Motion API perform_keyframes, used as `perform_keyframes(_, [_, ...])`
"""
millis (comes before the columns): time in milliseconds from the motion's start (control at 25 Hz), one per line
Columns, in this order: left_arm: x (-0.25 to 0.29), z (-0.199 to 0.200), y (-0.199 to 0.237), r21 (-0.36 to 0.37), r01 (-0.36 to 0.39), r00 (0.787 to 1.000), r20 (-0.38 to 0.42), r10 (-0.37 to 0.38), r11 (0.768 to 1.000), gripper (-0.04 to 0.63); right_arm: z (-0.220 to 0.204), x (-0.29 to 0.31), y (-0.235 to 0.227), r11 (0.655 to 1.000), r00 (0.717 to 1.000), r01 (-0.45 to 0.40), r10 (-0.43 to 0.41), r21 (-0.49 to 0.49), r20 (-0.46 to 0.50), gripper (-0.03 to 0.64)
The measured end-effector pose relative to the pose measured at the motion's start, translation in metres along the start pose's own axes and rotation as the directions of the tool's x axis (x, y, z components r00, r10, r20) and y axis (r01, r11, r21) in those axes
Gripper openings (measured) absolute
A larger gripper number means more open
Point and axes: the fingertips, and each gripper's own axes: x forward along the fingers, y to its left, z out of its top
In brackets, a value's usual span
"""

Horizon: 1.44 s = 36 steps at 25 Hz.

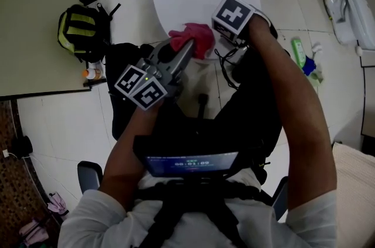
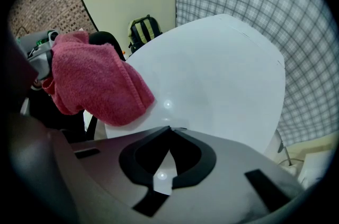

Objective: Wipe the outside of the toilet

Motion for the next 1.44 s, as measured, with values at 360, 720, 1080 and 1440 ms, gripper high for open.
perform_keyframes(360, [0.0002, -0.001, -0.0015, 0.002, 0.001, 1.0, 0.002, -0.001, 1.0, 0.069, -0.0026, 0.0004, 0.0011, 1.0, 1.0, -0.007, 0.007, 0.01, -0.003, 0.009])
perform_keyframes(720, [-0.0002, -0.0007, -0.0013, 0.002, 0.002, 1.0, 0.001, -0.002, 1.0, 0.069, -0.0003, 0.0003, 0.0013, 1.0, 1.0, -0.006, 0.006, 0.006, 0.004, 0.009])
perform_keyframes(1080, [-0.0003, -0.0027, -0.003, 0.0, 0.0, 1.0, -0.001, 0.0, 1.0, 0.069, -0.0058, 0.0001, 0.0013, 1.0, 1.0, -0.002, 0.002, 0.01, -0.013, 0.009])
perform_keyframes(1440, [-0.0014, -0.0018, 0.0006, 0.005, 0.0, 1.0, 0.003, 0.0, 1.0, 0.07, -0.0063, 0.0024, 0.0013, 1.0, 0.999, -0.007, 0.008, 0.015, -0.034, 0.009])
